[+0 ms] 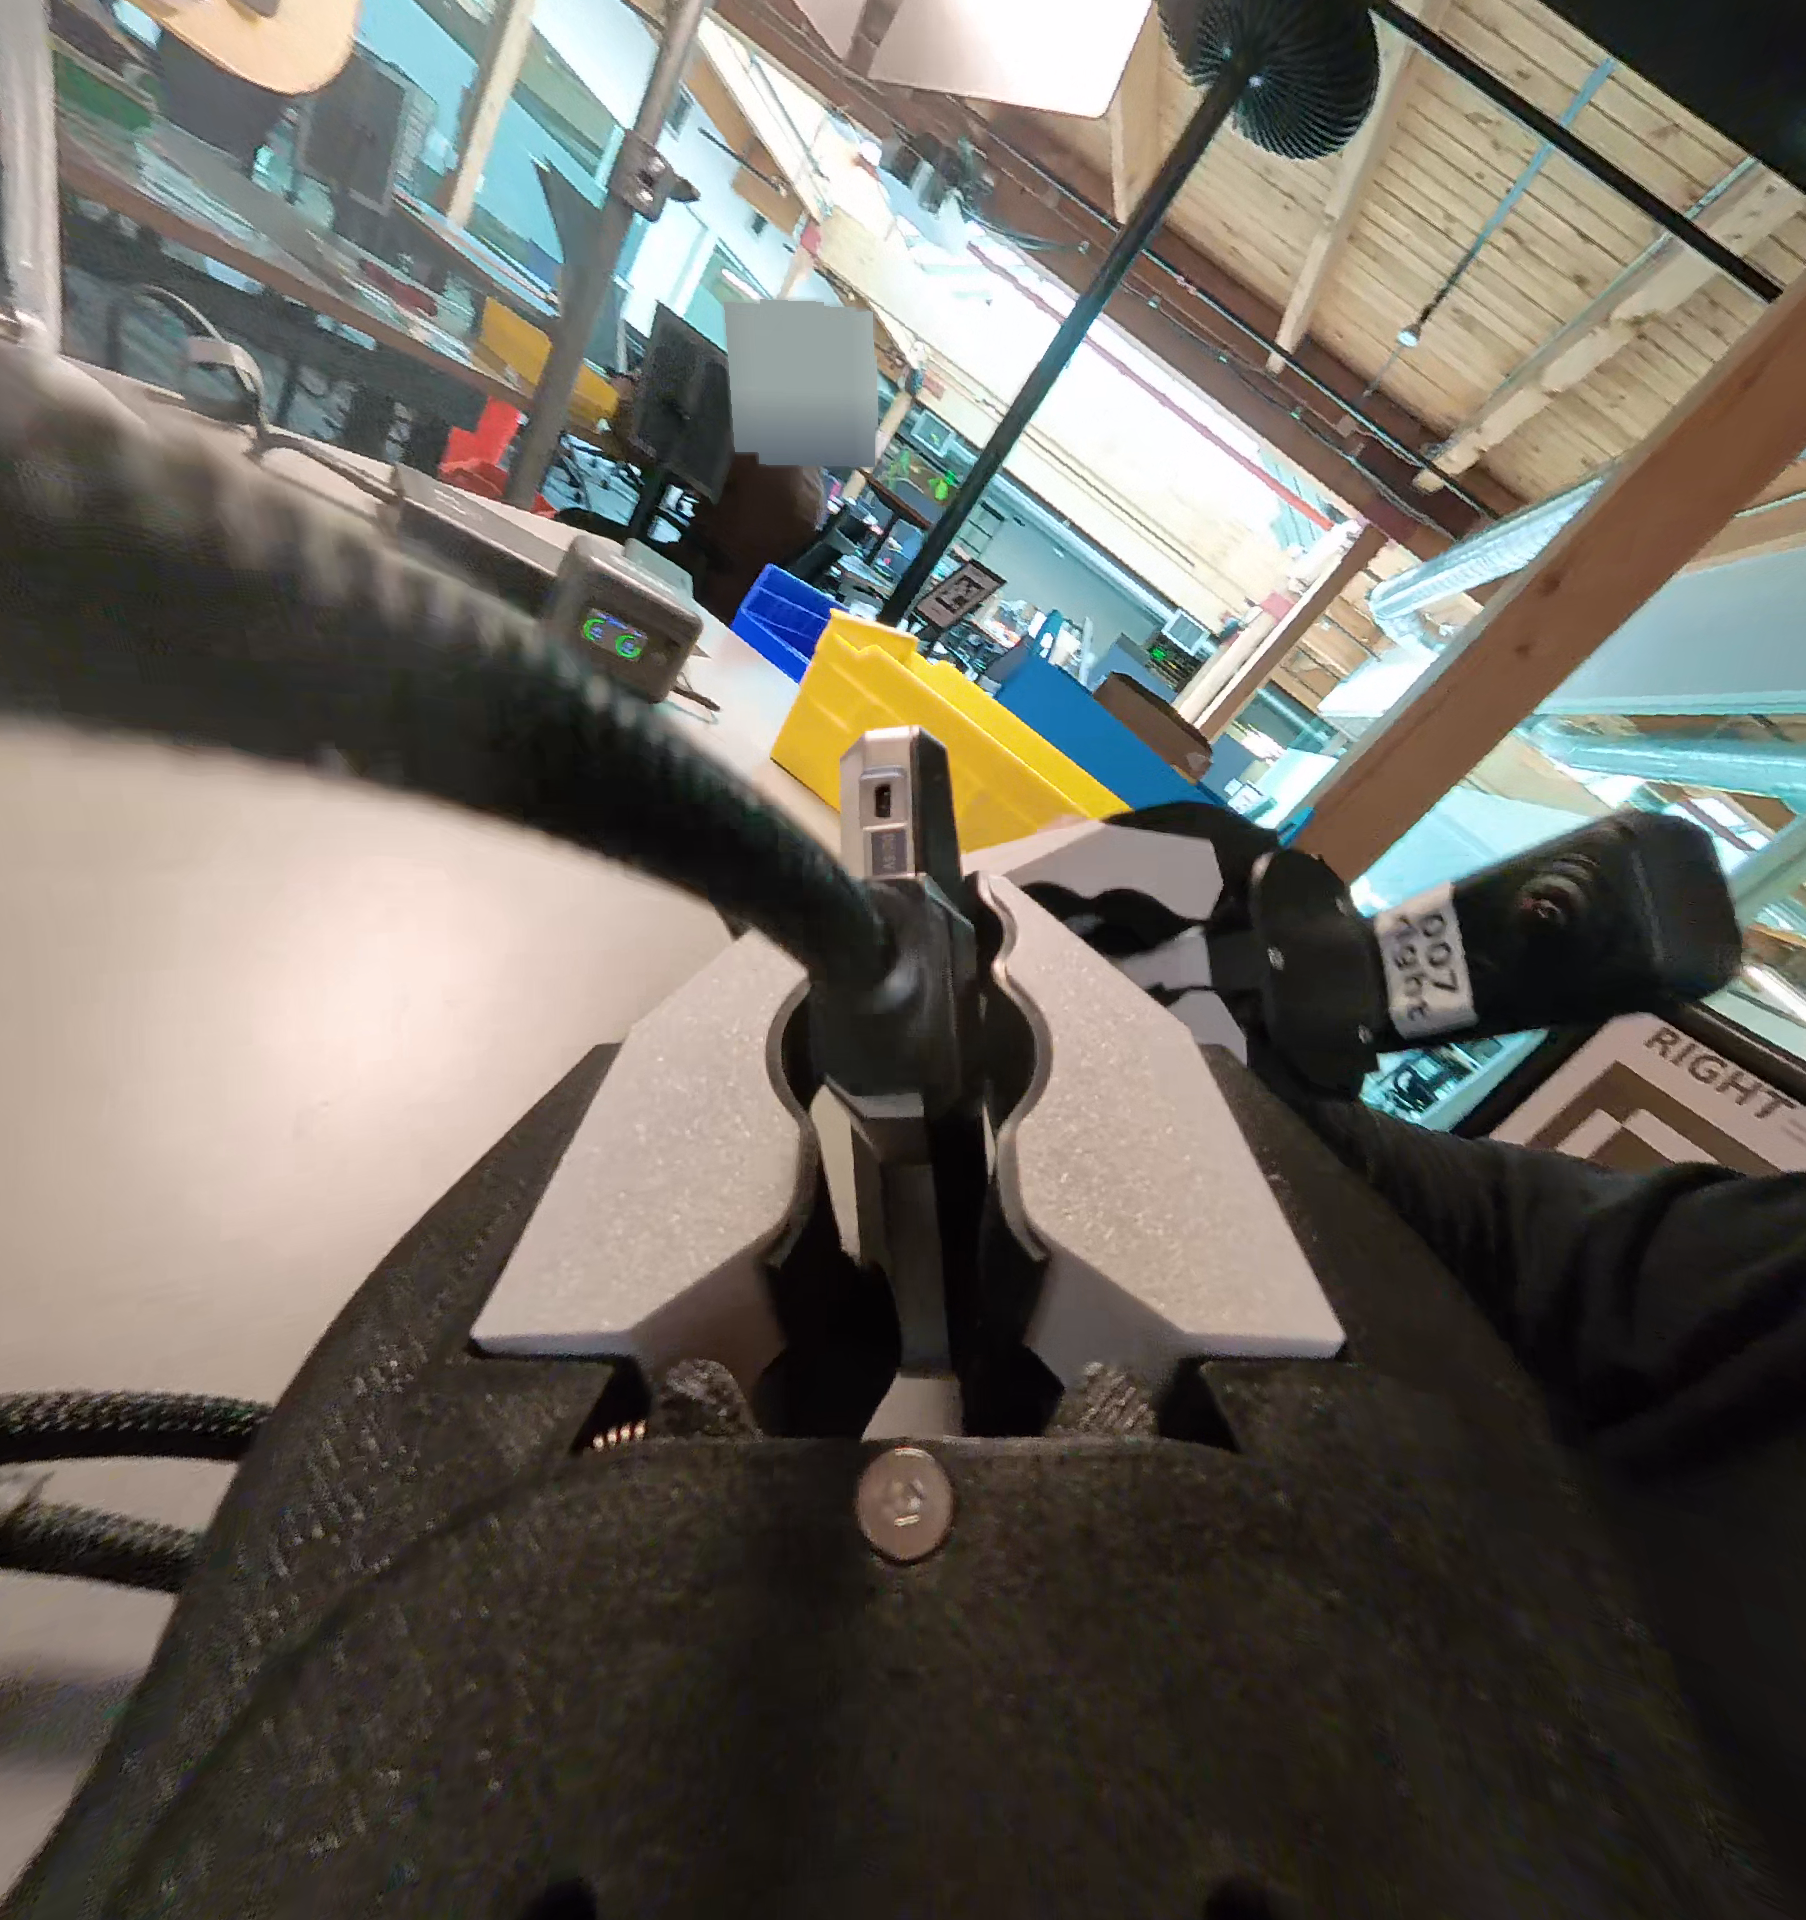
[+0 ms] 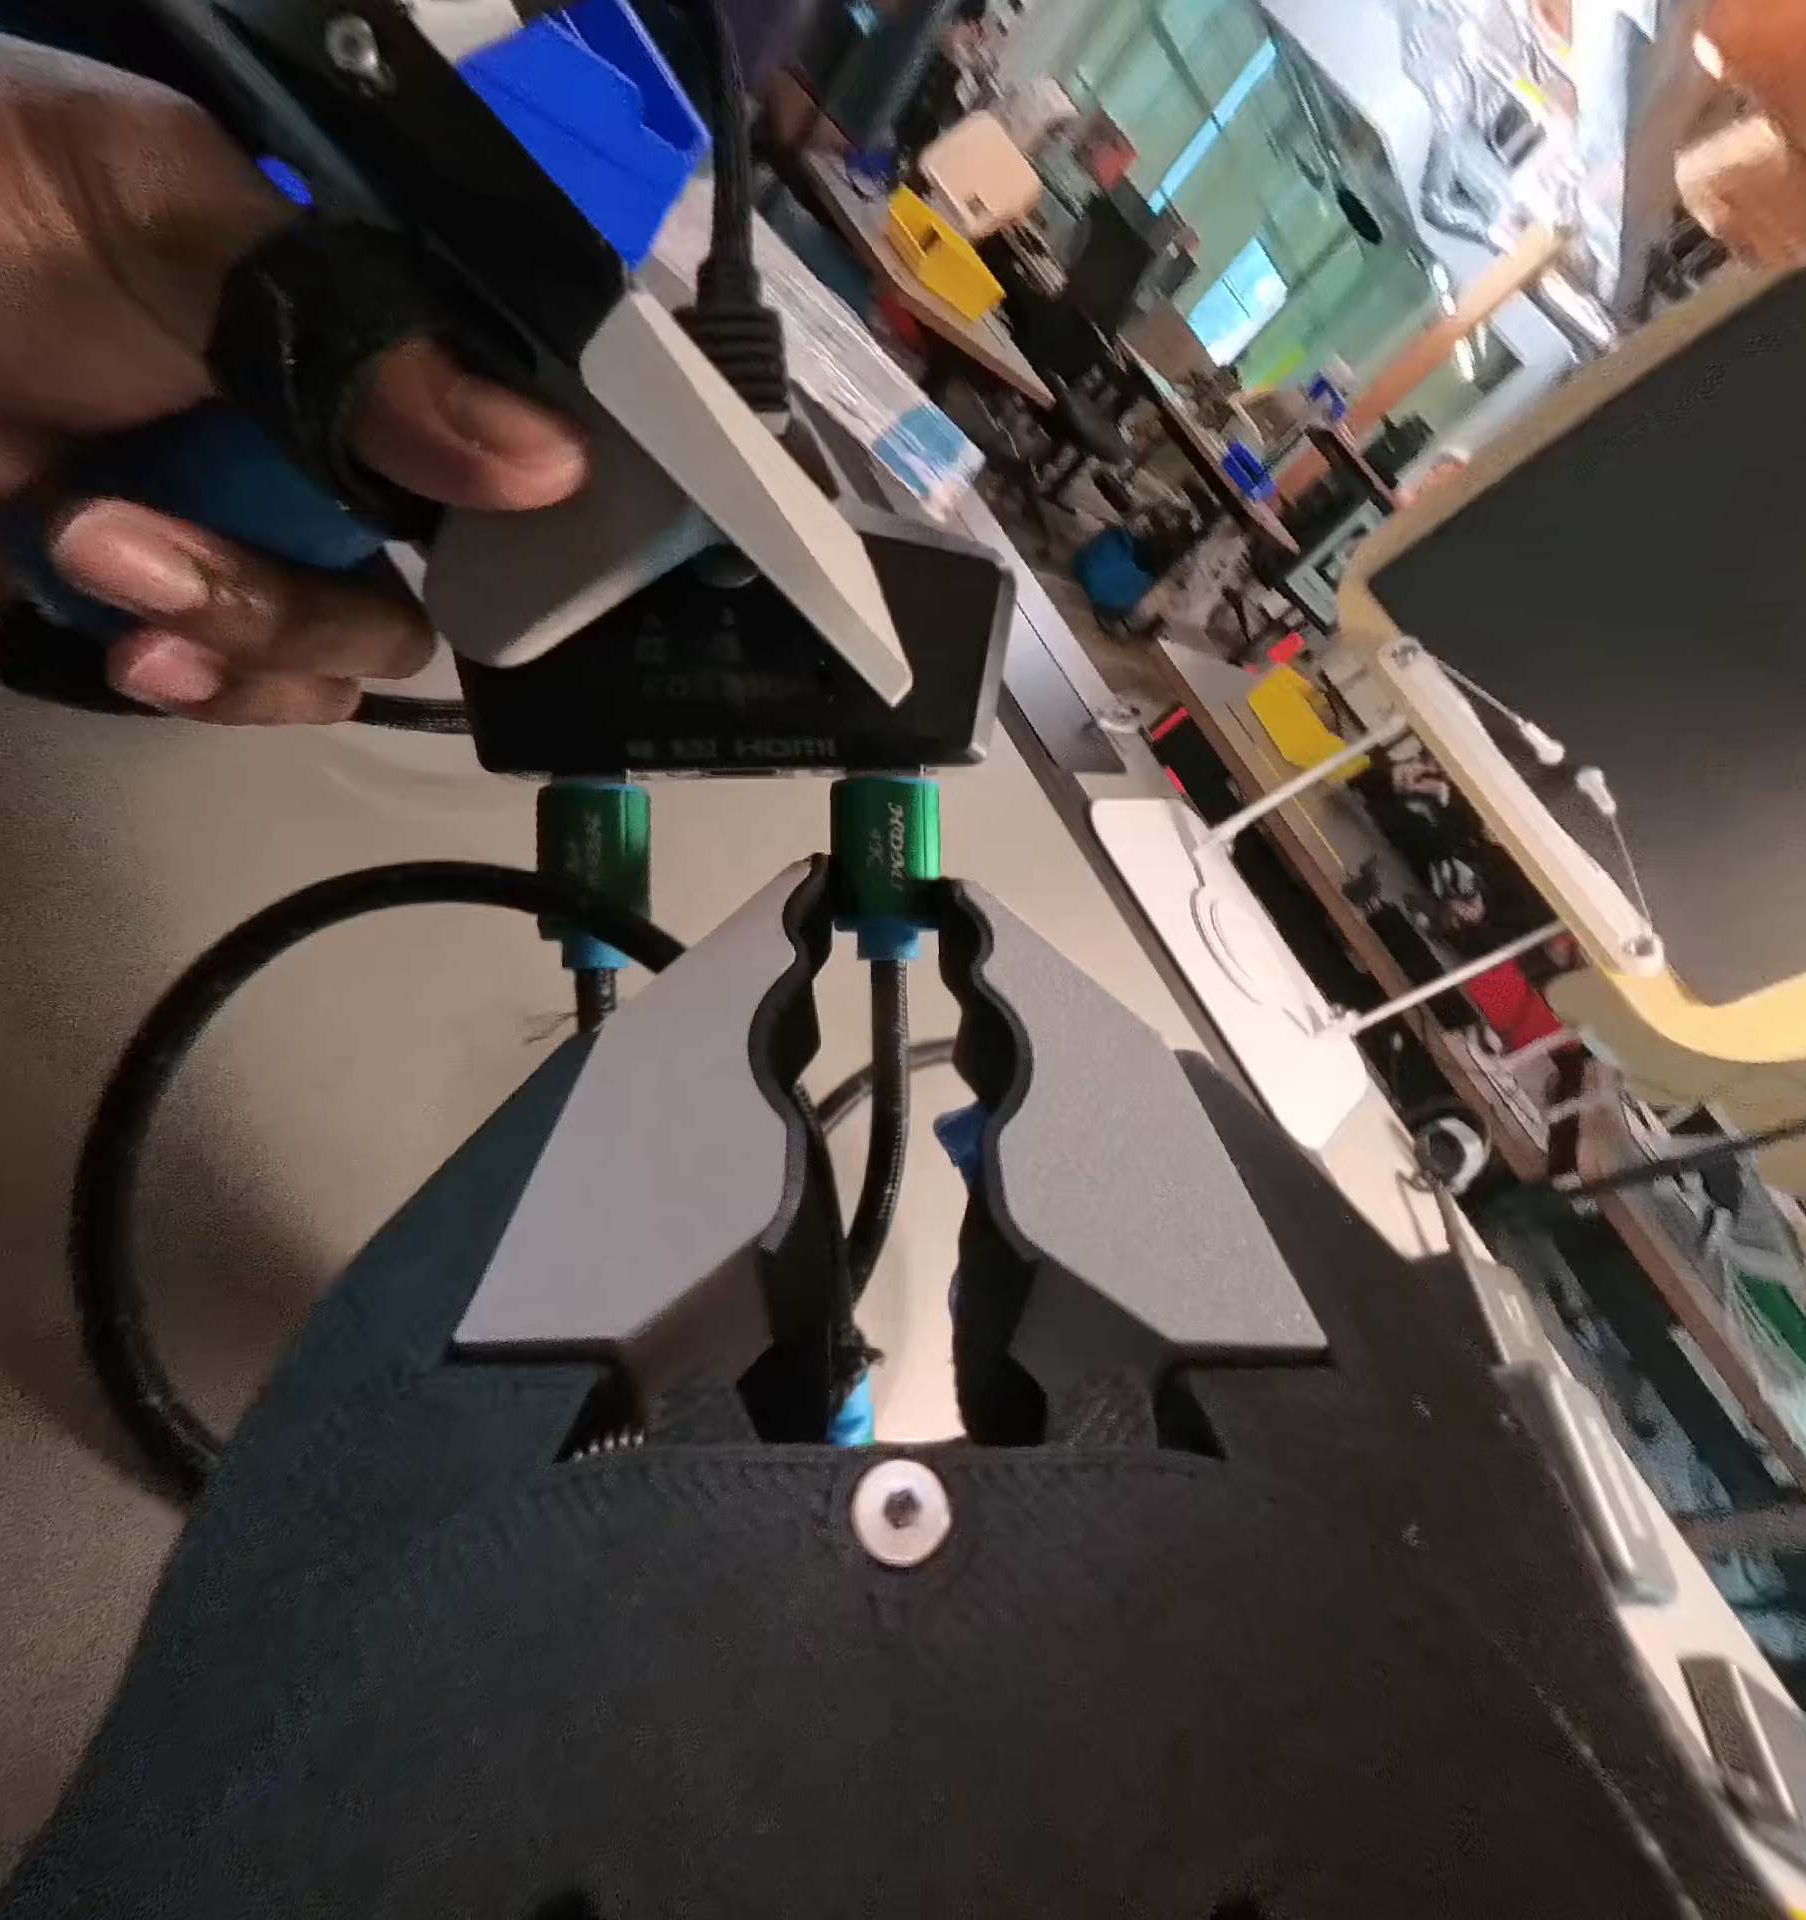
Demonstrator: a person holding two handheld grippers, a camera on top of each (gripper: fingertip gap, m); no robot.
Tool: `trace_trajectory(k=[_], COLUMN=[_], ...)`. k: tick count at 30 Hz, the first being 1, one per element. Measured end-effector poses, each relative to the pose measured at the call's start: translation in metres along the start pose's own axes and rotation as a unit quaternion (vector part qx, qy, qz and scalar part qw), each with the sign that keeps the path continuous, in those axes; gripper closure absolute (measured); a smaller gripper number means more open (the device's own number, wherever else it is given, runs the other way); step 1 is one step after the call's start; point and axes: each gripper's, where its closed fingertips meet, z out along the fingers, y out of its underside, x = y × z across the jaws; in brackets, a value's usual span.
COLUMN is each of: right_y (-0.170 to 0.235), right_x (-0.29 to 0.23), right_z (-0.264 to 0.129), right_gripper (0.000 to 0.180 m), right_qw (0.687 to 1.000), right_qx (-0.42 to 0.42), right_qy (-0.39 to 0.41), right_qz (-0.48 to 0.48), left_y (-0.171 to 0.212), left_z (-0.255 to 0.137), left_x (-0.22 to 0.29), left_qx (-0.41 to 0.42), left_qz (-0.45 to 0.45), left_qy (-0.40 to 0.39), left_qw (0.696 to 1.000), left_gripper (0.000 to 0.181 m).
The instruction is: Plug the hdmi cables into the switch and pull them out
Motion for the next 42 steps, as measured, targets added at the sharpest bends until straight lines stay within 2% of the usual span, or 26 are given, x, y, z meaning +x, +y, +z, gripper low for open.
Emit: trace_trajectory(k=[2, 5, 10, 13, 16, 17, 23, 26, 30, 32, 37, 42], right_y=[-0.003, -0.007, 0.0, -0.006, -0.011, -0.01, -0.006, -0.008, -0.009, -0.007, -0.011, -0.011], right_x=[-0.002, 0.001, -0.002, 0.002, -0.006, -0.005, -0.007, -0.008, -0.003, -0.007, 0.002, 0.007], right_z=[0.0, -0.007, -0.008, -0.014, -0.027, -0.029, -0.016, -0.017, -0.023, -0.023, -0.02, -0.02], right_gripper=[0.158, 0.158, 0.158, 0.158, 0.159, 0.159, 0.158, 0.159, 0.159, 0.159, 0.159, 0.159], right_qw=[1.0, 0.997, 0.998, 0.997, 0.987, 0.987, 0.999, 0.997, 0.998, 0.998, 1.0, 1.0], right_qx=[0.006, 0.047, 0.016, 0.043, 0.081, 0.08, 0.016, 0.03, 0.034, 0.032, 0.022, 0.026], right_qy=[-0.001, -0.054, -0.022, -0.053, -0.132, -0.136, -0.03, -0.04, -0.041, -0.045, 0.01, 0.014], right_qz=[-0.019, -0.004, -0.049, -0.019, 0.03, 0.029, -0.016, -0.051, -0.026, -0.043, -0.003, -0.009], left_y=[-0.001, -0.002, 0.004, 0.0, 0.003, 0.004, -0.005, -0.005, -0.008, -0.004, -0.014, -0.017], left_z=[-0.003, -0.003, 0.0, 0.002, 0.0, 0.001, 0.0, -0.006, 0.001, -0.002, 0.001, -0.002], left_x=[-0.001, 0.006, 0.003, 0.011, 0.021, 0.023, 0.014, 0.012, 0.02, 0.017, 0.018, 0.013], left_qx=[0.005, -0.001, -0.008, -0.007, -0.022, -0.025, 0.003, 0.003, 0.005, -0.001, 0.035, 0.061], left_qz=[-0.005, -0.003, 0.001, 0.006, 0.0, 0.0, 0.011, 0.007, 0.014, 0.002, -0.004, -0.024], left_qy=[-0.002, 0.019, 0.01, 0.026, 0.062, 0.065, 0.026, 0.027, 0.037, 0.038, 0.029, 0.021], left_qw=[1.0, 1.0, 1.0, 1.0, 0.998, 0.998, 1.0, 1.0, 0.999, 0.999, 0.999, 0.998], left_gripper=[0.16, 0.16, 0.16, 0.16, 0.16, 0.16, 0.161, 0.161, 0.161, 0.161, 0.161, 0.161])
